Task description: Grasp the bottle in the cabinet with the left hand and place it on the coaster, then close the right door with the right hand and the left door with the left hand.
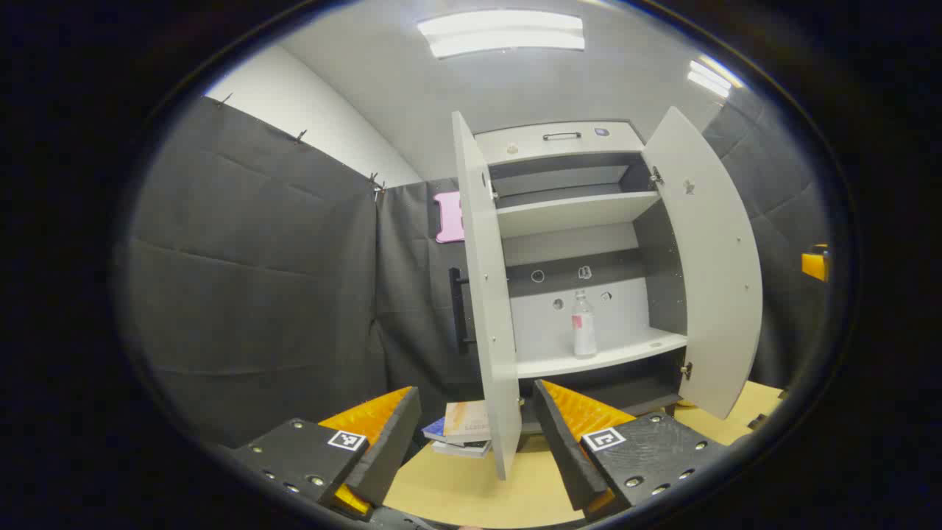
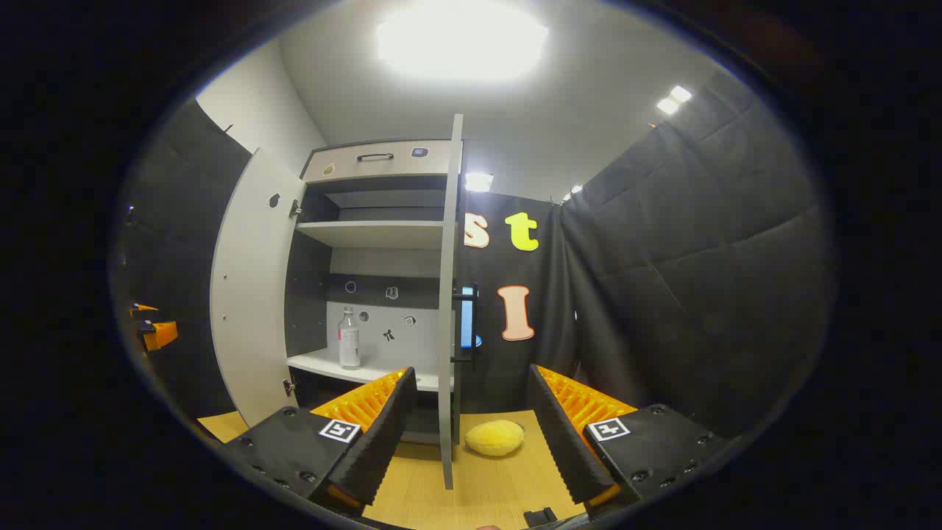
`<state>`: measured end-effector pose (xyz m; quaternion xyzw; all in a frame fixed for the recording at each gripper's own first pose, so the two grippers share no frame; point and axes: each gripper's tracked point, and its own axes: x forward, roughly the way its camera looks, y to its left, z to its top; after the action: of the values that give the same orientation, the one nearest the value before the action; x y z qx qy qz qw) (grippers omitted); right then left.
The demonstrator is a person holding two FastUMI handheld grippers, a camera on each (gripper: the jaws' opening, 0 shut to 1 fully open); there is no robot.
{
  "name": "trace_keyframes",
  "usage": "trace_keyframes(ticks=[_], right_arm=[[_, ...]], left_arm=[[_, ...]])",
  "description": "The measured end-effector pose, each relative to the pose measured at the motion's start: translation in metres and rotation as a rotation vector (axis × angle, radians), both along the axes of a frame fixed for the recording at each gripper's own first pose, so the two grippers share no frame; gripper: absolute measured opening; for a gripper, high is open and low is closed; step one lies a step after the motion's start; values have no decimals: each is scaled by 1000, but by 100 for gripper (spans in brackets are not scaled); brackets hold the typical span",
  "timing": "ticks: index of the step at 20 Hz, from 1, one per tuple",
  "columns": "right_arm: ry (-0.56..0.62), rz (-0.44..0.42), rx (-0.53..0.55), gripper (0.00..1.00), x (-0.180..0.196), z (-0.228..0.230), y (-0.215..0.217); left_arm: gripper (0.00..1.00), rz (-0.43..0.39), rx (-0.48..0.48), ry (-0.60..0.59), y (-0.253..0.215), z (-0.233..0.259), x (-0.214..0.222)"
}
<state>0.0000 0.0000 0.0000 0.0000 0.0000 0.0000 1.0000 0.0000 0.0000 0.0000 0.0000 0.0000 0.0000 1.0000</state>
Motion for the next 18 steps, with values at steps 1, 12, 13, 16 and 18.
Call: trace_keyframes(ticks=[1,12,13,16,18], right_arm=[[0,0,1,96,0,-1,1],[0,-4,-3,93,0,-1,0],[1,-2,-3,96,0,-2,0],[-3,3,-7,96,2,-3,-2],[-3,6,-18,96,3,-5,-6]], left_arm=[[90,0,-3,-1,1,-1,0],[91,-2,-12,-1,-1,-3,-1],[90,-3,-13,-5,-1,-2,-1],[90,-6,-20,-14,-7,2,1],[90,-7,-29,-14,-13,4,4]])
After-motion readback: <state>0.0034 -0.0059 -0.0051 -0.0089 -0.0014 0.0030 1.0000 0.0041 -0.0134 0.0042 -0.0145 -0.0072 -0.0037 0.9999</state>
